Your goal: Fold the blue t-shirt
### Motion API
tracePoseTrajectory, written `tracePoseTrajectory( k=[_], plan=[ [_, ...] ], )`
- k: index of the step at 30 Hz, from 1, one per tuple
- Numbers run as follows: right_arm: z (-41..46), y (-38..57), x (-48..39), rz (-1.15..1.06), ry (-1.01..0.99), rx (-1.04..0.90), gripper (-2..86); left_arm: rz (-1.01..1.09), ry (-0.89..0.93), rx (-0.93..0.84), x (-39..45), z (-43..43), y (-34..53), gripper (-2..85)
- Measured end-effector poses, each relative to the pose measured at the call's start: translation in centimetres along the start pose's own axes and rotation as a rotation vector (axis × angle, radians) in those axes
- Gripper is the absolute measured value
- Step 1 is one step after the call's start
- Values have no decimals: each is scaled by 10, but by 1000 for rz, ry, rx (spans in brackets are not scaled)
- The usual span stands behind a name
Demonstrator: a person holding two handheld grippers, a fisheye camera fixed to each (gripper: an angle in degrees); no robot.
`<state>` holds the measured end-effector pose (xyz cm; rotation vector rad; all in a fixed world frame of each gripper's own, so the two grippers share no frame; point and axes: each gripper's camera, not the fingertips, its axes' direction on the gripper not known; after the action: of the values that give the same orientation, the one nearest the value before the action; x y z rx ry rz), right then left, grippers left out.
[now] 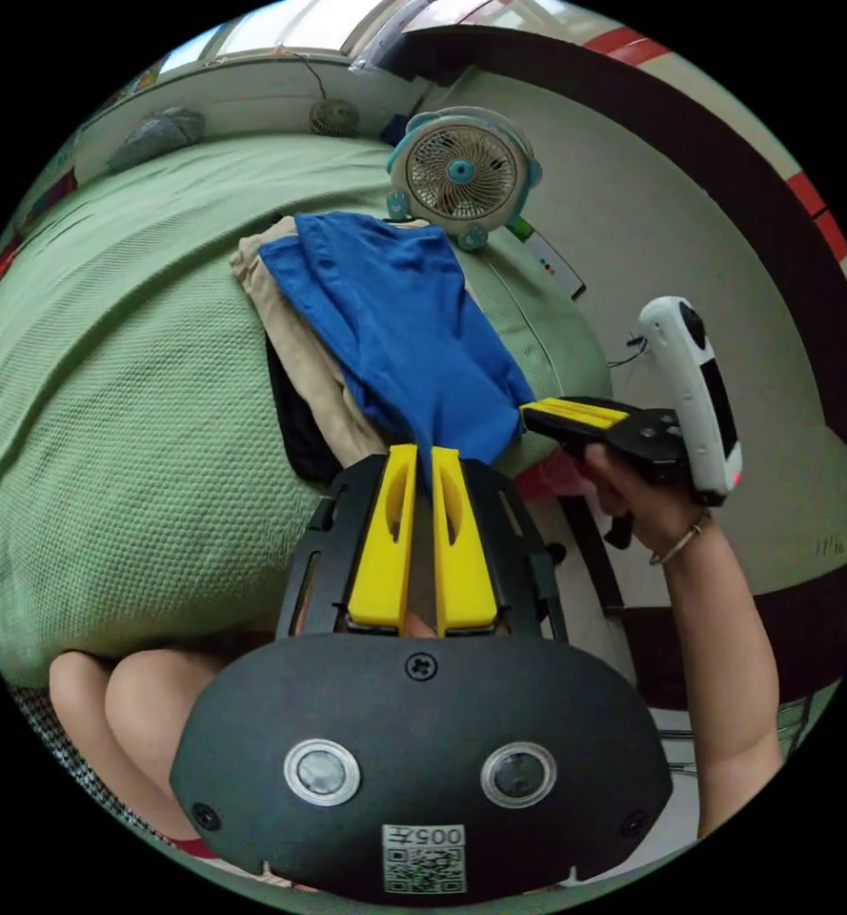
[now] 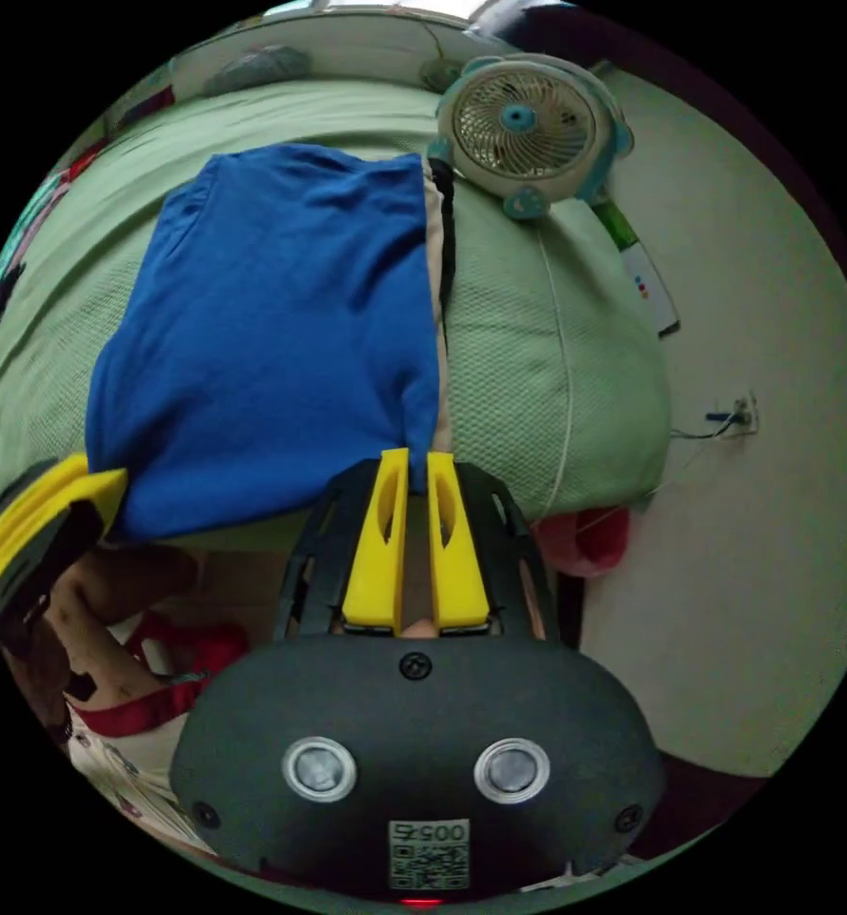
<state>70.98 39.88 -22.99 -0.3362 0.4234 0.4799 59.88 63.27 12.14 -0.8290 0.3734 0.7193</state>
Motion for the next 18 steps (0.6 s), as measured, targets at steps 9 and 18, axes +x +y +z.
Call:
tracePoseTrajectory(
  k=[9,18],
  plan=[
    [-1,19,-24,2,100,-58,71,135,-158,76,-52,-91,17,-4],
    [-83,50,-92,-12,52,124,85,-42,-364,42,-186,-182,32,-4]
  ],
)
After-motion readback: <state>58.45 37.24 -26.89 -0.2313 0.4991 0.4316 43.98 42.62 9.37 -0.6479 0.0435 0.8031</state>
